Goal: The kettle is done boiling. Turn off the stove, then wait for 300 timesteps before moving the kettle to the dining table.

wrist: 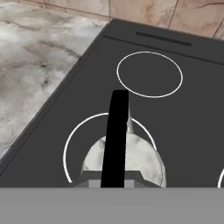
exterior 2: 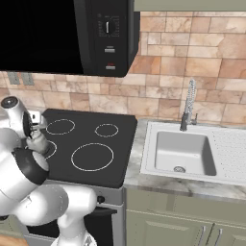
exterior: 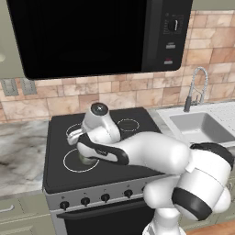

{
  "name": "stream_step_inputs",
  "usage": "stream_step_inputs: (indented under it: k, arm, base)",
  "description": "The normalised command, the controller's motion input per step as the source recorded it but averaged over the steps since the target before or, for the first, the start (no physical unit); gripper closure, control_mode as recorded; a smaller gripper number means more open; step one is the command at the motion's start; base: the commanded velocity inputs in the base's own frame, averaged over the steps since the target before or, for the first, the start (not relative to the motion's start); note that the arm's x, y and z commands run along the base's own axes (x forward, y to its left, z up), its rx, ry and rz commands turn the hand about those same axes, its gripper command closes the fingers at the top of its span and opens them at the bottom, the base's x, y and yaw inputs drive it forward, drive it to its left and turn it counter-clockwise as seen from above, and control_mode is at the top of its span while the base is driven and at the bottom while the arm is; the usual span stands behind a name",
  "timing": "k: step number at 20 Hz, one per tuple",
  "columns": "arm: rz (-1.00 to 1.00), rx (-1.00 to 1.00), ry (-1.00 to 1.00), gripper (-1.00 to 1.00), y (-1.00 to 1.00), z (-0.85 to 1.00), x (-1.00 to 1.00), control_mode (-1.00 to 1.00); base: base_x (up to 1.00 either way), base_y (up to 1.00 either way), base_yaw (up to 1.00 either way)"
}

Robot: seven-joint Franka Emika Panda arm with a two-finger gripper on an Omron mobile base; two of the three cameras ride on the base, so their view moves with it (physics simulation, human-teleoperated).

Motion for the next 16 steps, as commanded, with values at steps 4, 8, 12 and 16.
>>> stream_step_inputs:
  k: [4, 8, 12, 16]
  arm:
    - [-0.05, 0.0, -0.04, 1.0, -0.16, 0.23, -0.26, -1.0]
    - [-0.03, 0.0, -0.02, 1.0, -0.2, 0.34, -0.19, -1.0]
    - [-0.05, 0.01, 0.0, 1.0, -0.19, 0.38, -0.19, -1.0]
    - [-0.05, 0.02, 0.0, 1.0, -0.26, 0.35, -0.24, -1.0]
  base:
    - [0.0, 0.0, 0.0]
    - [0.0, 0.0, 0.0]
    - [0.0, 0.0, 0.0]
    - [0.0, 0.0, 0.0]
